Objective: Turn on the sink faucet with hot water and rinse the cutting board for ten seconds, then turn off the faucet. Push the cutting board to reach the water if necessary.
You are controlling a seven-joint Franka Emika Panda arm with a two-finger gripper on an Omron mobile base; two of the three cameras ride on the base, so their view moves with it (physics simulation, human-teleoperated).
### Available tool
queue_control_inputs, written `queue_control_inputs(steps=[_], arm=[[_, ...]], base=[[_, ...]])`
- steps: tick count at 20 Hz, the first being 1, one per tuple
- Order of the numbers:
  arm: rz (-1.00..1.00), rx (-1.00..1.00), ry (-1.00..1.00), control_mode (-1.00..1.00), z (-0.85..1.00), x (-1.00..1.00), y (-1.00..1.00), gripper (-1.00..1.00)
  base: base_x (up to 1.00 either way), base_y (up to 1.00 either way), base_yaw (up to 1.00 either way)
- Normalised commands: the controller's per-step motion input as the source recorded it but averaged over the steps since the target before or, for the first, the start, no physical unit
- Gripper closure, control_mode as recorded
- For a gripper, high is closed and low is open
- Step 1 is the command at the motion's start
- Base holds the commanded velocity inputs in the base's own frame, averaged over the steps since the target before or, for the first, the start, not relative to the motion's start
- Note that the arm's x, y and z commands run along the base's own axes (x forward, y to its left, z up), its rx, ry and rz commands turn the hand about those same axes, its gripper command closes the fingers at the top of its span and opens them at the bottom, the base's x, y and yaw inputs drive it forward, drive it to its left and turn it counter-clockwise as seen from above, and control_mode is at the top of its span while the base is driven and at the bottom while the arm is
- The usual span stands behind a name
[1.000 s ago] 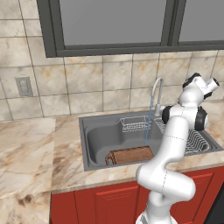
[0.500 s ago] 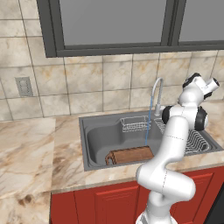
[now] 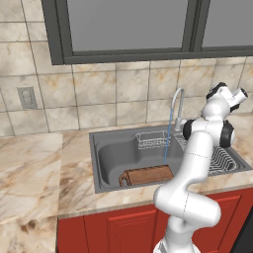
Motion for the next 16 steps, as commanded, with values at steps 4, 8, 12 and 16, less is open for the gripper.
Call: queue_control_inputs(steps=[4, 8, 12, 16], arm=[[0.0, 0.0, 0.0, -1.0, 0.0, 0.0, 0.0, -1.0], [0.0, 0.0, 0.0, -1.0, 0.0, 0.0, 0.0, -1.0], [0.0, 0.0, -0.01, -1.0, 0.0, 0.0, 0.0, -1.0], [0.0, 0.0, 0.0, -1.0, 0.0, 0.0, 0.0, -1.0]], base=[[0.0, 0.0, 0.0], [0.0, 0.0, 0.0], [0.0, 0.0, 0.0], [0.0, 0.0, 0.0]])
